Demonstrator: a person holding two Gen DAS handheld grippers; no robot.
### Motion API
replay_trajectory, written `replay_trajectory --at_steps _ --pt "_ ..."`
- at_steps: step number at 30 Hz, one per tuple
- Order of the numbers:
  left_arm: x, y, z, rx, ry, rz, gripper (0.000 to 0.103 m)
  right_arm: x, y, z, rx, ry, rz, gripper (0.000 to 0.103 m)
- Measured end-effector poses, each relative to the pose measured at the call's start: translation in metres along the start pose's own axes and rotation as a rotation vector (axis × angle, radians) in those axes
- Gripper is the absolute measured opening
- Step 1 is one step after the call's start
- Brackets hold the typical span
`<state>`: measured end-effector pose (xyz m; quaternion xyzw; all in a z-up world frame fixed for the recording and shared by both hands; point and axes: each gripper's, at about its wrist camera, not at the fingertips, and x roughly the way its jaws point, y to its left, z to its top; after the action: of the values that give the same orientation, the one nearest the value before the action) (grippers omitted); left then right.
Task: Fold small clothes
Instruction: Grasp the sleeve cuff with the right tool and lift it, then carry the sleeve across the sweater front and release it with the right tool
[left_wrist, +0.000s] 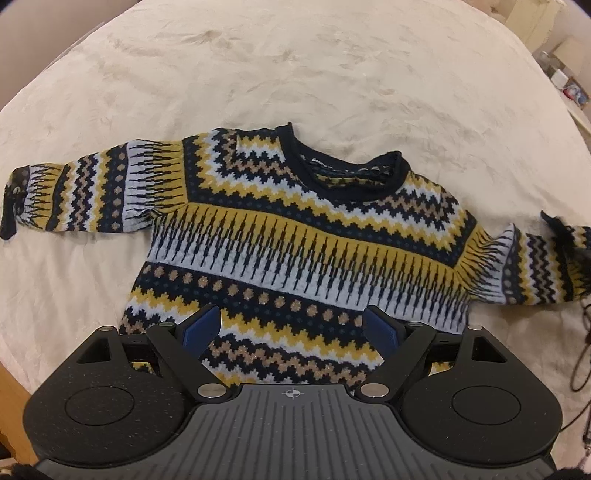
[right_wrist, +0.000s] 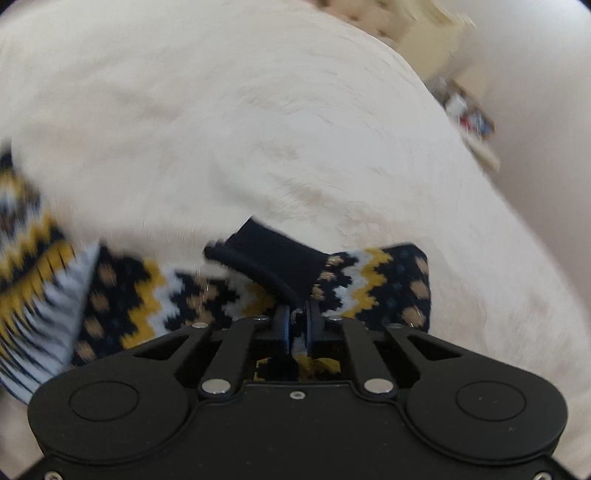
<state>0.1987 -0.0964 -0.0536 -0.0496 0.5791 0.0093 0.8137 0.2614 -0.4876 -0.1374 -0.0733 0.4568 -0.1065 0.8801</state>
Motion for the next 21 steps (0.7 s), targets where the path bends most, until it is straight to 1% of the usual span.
replay_trajectory --at_steps 2,4,6,11,13,17,18,21 --pt "0.0 -0.001 0.0 0.011 -0.005 -0.007 0.083 -0.017 -0.021 0.002 0.132 -0.024 0.044 0.011" --pt "0.0 -0.002 0.0 0.026 -0.011 -0.018 0.083 -0.037 -0.041 0.004 0.221 -0.062 0.081 0.011" --pt "0.001 -0.002 0.001 0.045 -0.015 -0.03 0.083 -0.061 -0.057 0.007 0.277 -0.106 0.098 0.011" --pt "0.005 -0.002 0.004 0.105 -0.024 -0.078 0.083 -0.126 -0.086 0.009 0.37 -0.219 0.116 0.011" --pt "0.006 0.0 0.006 0.132 -0.031 -0.099 0.083 -0.149 -0.091 0.009 0.395 -0.253 0.105 0.01" --pt "0.009 0.009 0.008 0.187 -0.048 -0.138 0.083 -0.188 -0.094 0.01 0.454 -0.297 0.114 0.01" --pt "0.009 0.013 0.009 0.196 -0.046 -0.151 0.083 -0.199 -0.09 0.012 0.461 -0.303 0.115 0.01" --pt "0.009 0.03 0.013 0.199 -0.05 -0.178 0.083 -0.212 -0.073 0.025 0.45 -0.316 0.146 0.01"
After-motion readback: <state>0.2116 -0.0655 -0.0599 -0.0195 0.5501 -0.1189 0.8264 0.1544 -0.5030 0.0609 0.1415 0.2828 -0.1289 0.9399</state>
